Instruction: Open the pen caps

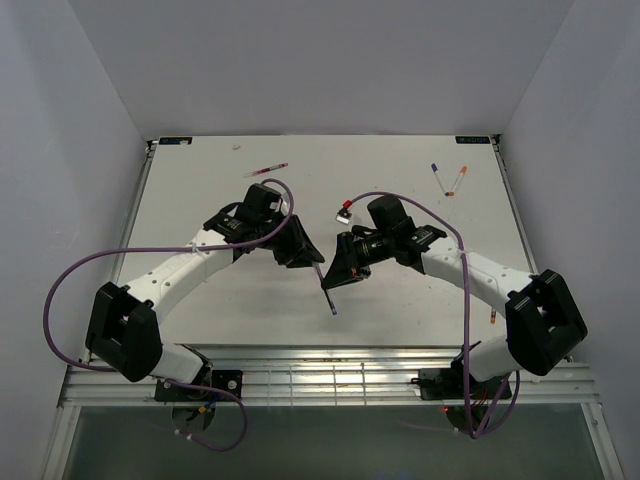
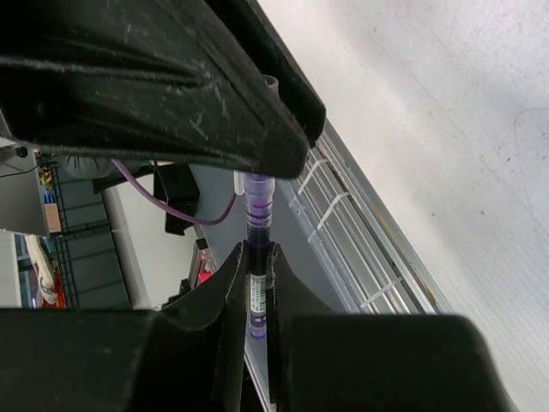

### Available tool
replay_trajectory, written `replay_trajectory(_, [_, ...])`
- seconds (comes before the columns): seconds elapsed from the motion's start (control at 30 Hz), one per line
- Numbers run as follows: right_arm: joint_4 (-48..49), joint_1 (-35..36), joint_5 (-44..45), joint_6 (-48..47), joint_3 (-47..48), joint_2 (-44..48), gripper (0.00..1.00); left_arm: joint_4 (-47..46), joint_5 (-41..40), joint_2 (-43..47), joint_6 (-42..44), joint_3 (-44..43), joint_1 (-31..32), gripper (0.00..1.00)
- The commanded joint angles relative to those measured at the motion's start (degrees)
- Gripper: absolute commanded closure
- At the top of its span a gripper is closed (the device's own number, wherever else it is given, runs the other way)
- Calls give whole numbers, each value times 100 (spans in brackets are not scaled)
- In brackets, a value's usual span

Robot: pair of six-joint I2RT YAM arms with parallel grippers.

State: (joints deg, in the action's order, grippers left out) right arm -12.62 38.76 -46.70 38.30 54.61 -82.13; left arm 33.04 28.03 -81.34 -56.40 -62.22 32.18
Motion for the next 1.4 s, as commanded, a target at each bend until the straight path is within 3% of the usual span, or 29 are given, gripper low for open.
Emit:
replay_trajectory(0.0, [454,35,-68,98,270,-58,92,71,168,13,68,-36,51,66])
replay_trajectory(0.17, [497,35,-103,107,208,-75,92,98,168,4,85,-36,51,61])
replay_trajectory(0.33, [515,35,-103,133,226,-110,92,98,176,4,85,-36,51,65])
replay_trajectory(0.37, [524,35,-120,133,243,-110,92,89,168,4,85,-36,51,66])
replay_trajectory(0.5, [489,35,-129,81,252,-93,92,89,159,4,77,-19,51,88])
replay_trajectory(0.57, [384,35,-112,-59,269,-84,85,98,150,4,77,-19,60,98])
replay_trajectory(0.6, [331,35,-59,-103,287,-84,74,89,141,4,77,-27,51,100])
replay_trajectory(0.63, [209,35,-41,-165,348,-102,69,89,150,-5,68,-27,51,100])
replay_trajectory(0.8, [-3,61,38,-394,472,-225,63,89,141,-13,59,-36,51,100])
replay_trajectory(0.87, [-3,87,55,-403,472,-312,66,89,150,-31,59,-80,51,100])
replay_trajectory(0.93, [-30,105,55,-455,489,-383,75,80,124,-66,68,-106,51,100])
replay_trajectory(1.1, [-170,158,126,-596,481,-445,77,89,71,-215,-2,-334,51,100])
replay_trajectory(1.2, [-292,193,222,-631,463,-453,92,89,1,-356,-2,-519,51,100])
replay_trajectory(1.37, [-986,368,775,-1016,516,-339,92,203,-158,-671,-152,-818,-89,100])
